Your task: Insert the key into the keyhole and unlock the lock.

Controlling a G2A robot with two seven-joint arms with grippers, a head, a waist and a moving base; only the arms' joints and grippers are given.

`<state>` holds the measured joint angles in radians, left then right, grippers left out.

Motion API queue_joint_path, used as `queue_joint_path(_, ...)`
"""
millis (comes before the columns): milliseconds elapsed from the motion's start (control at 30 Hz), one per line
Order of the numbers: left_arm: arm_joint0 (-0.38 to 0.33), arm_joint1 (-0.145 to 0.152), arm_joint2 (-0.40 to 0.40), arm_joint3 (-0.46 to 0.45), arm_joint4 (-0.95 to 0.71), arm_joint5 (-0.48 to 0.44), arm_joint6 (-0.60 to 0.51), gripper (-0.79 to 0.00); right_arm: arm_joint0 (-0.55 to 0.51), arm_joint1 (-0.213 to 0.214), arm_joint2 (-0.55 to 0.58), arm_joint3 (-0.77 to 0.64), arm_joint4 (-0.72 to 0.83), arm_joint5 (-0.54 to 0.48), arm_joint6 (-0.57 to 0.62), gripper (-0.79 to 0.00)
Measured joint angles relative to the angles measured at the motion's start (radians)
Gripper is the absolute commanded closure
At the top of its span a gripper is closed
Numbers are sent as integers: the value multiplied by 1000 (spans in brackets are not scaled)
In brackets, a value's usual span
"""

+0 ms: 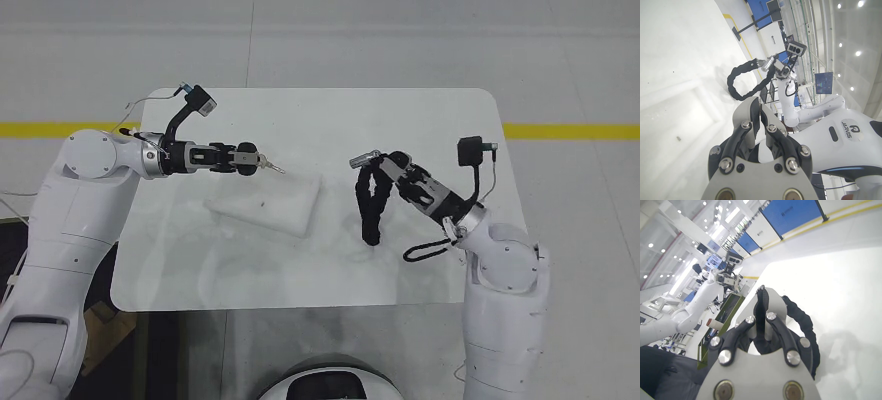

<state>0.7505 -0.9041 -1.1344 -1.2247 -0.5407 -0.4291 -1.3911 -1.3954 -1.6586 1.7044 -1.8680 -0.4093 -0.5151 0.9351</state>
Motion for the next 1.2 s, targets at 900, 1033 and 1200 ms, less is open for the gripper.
queue_joint_path(900, 172, -10, -48, -152, -132, -49, 220, 0, -12, 60, -95, 199, 484, 32, -143, 0)
queue_joint_path(1033, 251, -29, -33, -231, -155, -123, 340, 0, -18, 62, -147, 231, 473, -44, -243, 0)
queue_joint_path(1200, 269, -46, -17, -245, -131, -143, 385, 0, -14, 69, -172, 237, 446, -70, -286, 0)
